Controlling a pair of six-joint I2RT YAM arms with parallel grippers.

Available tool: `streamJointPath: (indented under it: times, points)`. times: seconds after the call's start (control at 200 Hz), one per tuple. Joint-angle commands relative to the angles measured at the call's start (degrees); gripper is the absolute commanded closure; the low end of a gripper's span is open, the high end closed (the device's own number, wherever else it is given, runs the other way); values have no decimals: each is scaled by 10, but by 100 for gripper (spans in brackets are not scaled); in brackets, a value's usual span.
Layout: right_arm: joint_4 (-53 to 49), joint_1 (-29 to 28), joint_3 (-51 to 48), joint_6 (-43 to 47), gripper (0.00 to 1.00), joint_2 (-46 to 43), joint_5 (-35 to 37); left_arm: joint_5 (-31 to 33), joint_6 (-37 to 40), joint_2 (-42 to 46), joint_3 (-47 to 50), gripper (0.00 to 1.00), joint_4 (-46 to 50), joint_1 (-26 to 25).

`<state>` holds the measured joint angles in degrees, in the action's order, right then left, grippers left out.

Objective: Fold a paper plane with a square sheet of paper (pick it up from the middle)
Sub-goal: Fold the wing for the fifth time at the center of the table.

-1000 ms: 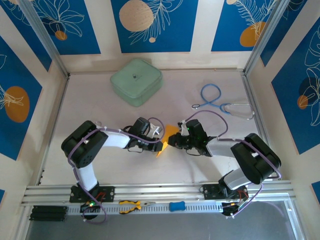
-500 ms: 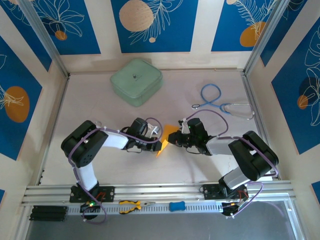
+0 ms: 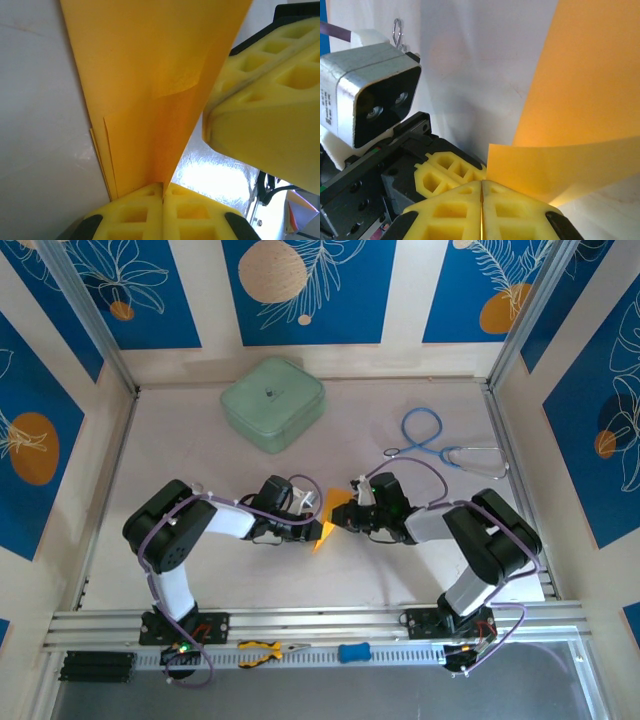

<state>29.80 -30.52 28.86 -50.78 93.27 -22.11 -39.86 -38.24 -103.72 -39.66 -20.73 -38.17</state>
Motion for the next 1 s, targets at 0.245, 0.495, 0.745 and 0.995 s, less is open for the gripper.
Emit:
streamJointPath:
  times: [0.245,0.495,0.745,0.995]
  points:
    - [65,26,-6,-5,91,19,-51,7,-17,-13,13,100,9,19]
    - [12,28,-23,20,92,-23,-33,7,-24,-16,15,100,2,21]
    - [32,22,2,11,93,22,-44,6,-28,-15,20,100,-4,26]
    - [41,19,25,7,93,53,-47,10,-27,-13,19,100,3,28]
